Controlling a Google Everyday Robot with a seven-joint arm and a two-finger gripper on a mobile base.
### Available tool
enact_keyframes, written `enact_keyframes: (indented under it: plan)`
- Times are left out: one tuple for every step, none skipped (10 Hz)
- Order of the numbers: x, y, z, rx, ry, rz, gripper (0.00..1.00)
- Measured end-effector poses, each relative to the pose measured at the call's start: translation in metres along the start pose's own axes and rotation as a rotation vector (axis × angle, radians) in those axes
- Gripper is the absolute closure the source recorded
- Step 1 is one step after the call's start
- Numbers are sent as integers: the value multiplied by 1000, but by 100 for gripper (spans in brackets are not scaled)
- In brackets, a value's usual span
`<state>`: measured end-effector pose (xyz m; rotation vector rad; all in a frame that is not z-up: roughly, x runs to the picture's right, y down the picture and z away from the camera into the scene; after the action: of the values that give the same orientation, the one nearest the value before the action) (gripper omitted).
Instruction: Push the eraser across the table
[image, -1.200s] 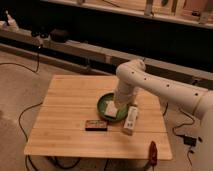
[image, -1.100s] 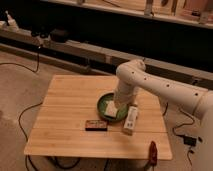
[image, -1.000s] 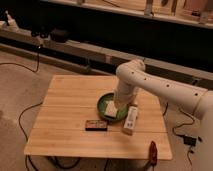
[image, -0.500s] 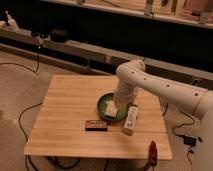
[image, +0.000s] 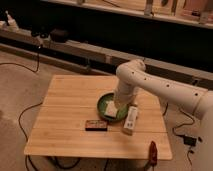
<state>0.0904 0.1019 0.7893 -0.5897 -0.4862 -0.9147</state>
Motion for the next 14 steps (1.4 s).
enact_keyframes:
  plan:
    - [0,0,0,0,0,0,95]
    - [0,0,0,0,0,0,95]
    - [0,0,0,0,0,0,95]
    - [0,0,0,0,0,0,95]
    - [0,0,0,0,0,0,95]
    - [0,0,0,0,0,0,95]
    - [0,0,0,0,0,0,95]
    - [0,0,0,0,0,0,95]
    - [0,0,0,0,0,0,95]
    - [0,0,0,0,0,0,95]
    - [0,0,0,0,0,0,95]
    - [0,0,0,0,2,-2,95]
    - [-2,-1,-2,0,10,-11,95]
    - [-7,-2,-2,-2,20,-30,95]
